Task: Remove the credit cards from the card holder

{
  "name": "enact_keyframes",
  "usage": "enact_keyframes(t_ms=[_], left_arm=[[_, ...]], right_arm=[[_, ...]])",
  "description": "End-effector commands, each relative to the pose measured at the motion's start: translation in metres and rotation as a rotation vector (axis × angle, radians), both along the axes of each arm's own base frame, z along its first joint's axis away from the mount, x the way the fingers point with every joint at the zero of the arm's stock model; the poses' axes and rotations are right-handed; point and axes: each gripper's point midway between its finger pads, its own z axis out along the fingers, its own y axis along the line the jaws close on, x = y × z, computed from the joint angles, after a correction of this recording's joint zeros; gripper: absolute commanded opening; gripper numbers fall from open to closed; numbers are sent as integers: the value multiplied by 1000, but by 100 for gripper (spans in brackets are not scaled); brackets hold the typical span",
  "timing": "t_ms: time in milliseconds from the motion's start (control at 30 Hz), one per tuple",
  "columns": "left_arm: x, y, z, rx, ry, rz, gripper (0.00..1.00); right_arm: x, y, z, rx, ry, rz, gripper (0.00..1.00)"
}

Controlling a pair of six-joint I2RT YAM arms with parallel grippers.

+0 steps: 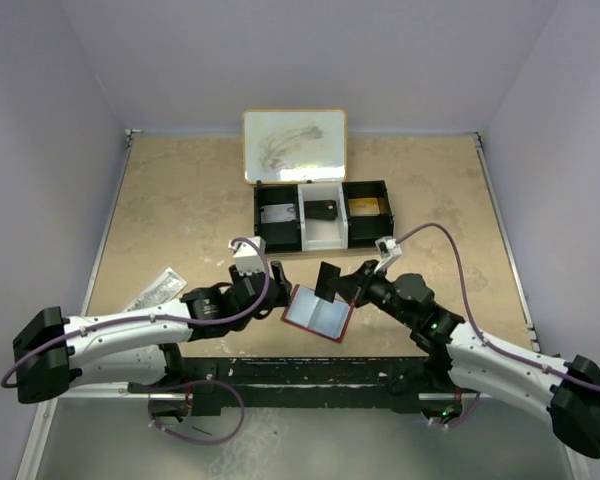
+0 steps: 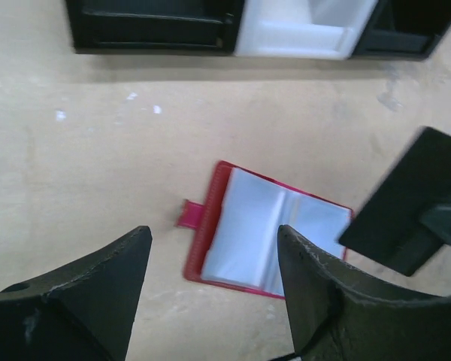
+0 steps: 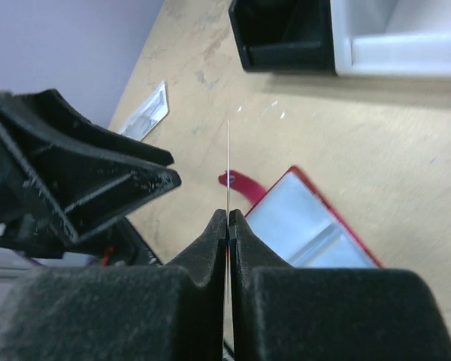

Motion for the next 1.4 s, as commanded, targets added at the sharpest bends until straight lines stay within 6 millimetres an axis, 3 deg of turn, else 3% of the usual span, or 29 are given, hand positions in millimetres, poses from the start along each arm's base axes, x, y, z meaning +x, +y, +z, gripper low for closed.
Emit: enact_keyframes(t_ms=[0, 100, 333, 533, 700, 900, 1100, 1267, 1367], left_arm=[[17, 42, 13, 147, -25, 58, 68], [33, 70, 28, 219, -10, 108, 72], [72, 148, 58, 318, 18, 298, 77], [69, 176, 74, 338, -62, 400, 77], [57, 206, 86, 433, -111, 456, 77], [51, 216, 95, 388, -164, 501, 78], [49, 225, 97, 414, -155, 551, 78], [48, 227, 98, 414, -158, 559, 78], [47, 227, 99, 411, -161, 563, 78]], right_arm=[[21, -12, 38, -170, -359, -7, 0], [32, -17, 53, -276, -470, -16, 0], [72, -27, 64, -560, -566, -87, 0], [96, -17, 60, -692, -614, -67, 0], [127, -26, 55, -729, -612, 4, 0], [157, -17, 62, -801, -685, 98, 0], [188, -23, 76, -899, -805, 22, 0], [199, -11, 52, -1009, -806, 167, 0], [206, -3, 48, -1012, -824, 184, 0]])
